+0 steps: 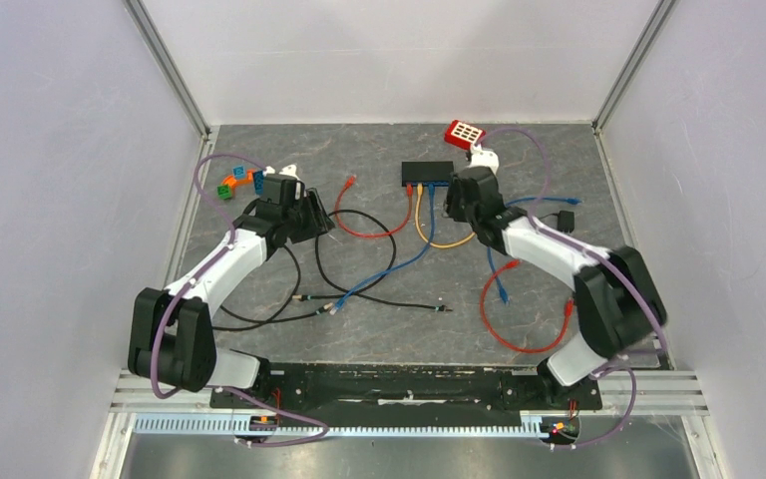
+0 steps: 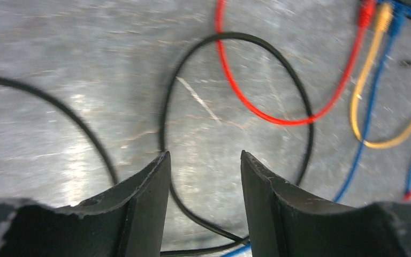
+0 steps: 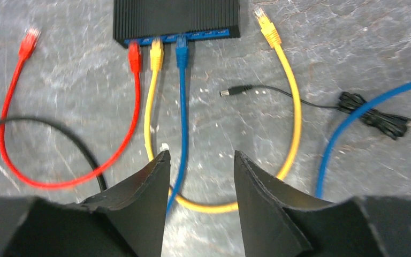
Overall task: Insert the plug into the switch port
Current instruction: Insert the connector into the switch port, then pick up the power from the center of the board.
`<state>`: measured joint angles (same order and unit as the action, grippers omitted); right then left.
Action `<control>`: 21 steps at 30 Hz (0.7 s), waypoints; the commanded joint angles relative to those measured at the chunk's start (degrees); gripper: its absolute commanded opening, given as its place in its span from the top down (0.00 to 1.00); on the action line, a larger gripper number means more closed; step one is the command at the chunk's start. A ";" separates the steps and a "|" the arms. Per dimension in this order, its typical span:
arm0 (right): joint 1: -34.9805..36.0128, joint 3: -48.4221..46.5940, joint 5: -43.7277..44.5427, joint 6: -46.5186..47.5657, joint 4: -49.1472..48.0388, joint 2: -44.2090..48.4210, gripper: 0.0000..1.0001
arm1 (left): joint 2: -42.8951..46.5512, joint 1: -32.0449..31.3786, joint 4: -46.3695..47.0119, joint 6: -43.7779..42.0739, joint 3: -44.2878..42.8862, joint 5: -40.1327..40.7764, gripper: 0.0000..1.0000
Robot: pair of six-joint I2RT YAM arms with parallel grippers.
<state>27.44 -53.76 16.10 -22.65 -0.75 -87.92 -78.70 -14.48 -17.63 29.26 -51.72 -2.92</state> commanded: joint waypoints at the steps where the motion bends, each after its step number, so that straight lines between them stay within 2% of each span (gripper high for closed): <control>1: 0.07 8.91 -4.30 6.70 -5.04 11.99 0.55 | 2.21 2.24 -3.68 -2.65 0.17 15.69 0.43; 4: 0.07 13.34 -7.24 7.49 -5.78 19.37 0.56 | 0.81 3.84 -7.50 -2.82 -1.31 17.40 0.43; 9: 0.11 17.10 -11.17 7.62 -6.47 27.47 0.56 | 1.76 6.15 -9.24 4.74 1.58 16.03 0.44; 21: 0.07 22.50 -12.41 8.57 -6.00 33.93 0.56 | 0.12 6.17 -3.53 9.51 11.26 12.81 0.48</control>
<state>27.49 -32.36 4.54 -15.11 -5.28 -56.21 -78.72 -8.43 -24.58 35.27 -42.76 10.31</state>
